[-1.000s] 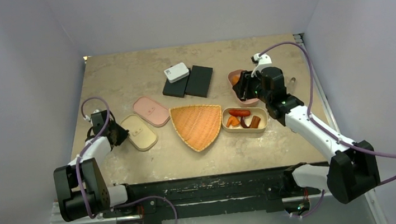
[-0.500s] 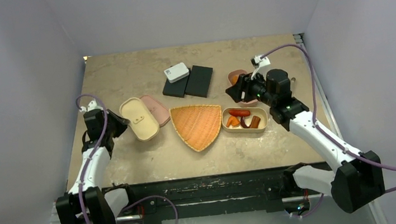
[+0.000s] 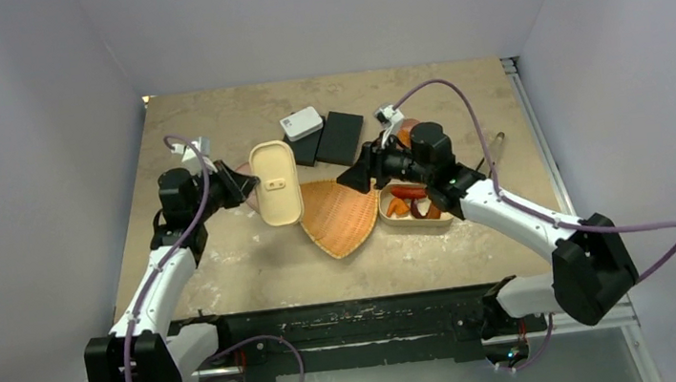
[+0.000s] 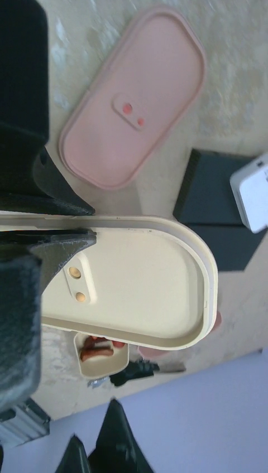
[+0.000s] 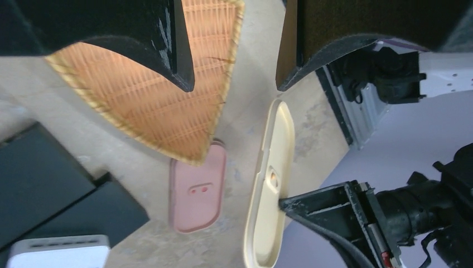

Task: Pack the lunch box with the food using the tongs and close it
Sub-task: Pick up the cover from the center of the board.

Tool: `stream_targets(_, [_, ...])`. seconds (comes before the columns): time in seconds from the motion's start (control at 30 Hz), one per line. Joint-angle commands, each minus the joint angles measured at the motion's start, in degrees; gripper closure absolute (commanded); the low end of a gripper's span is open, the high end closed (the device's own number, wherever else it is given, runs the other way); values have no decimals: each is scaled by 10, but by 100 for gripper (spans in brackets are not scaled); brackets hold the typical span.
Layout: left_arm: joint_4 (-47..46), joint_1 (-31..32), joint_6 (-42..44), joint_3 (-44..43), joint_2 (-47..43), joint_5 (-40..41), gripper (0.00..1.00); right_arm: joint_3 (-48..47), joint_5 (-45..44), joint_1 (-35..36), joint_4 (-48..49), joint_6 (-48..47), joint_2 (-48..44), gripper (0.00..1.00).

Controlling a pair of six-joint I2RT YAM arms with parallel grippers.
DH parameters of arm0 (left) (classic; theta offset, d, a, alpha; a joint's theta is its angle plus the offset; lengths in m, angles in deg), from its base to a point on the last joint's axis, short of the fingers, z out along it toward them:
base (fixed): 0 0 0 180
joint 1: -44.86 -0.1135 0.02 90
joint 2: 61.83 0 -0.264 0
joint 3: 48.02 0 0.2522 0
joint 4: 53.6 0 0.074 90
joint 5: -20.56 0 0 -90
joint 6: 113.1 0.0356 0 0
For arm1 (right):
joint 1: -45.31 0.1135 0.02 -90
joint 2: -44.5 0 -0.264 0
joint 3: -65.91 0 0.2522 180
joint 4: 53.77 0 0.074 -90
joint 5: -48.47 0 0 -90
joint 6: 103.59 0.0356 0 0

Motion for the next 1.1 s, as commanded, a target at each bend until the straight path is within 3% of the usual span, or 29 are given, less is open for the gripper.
stream_targets(0.0, [-116,21,-23,-12,-9,-92,100,-37,17,36,66,41,15,40])
stream_targets(0.2, [-186,56,-17,17,12,-157,100,-53,-5,81,91,63,43,39])
stream_targets(0.4, [-180,66,-7,13,10,-163,100,-76,-49,112,80,66,67,41])
stream_targets(0.57, [-168,66,1,13,2,-154,100,-88,-100,121,54,59,67,49])
stream_targets(0.63, [-166,66,0,14,5,-153,100,-86,-113,123,53,56,63,56])
stream_targets(0.8, [-177,69,-7,15,17,-167,100,-87,-146,124,44,48,59,98])
stream_targets(0.9, [-162,73,2,14,17,-167,99,-92,-169,125,28,30,57,100])
stream_targets(1.0, [-124,75,18,6,10,-144,61,-113,-216,125,-20,-15,42,100])
stream_targets(1.07, [-113,75,25,2,2,-134,45,-127,-259,126,-63,-60,22,100])
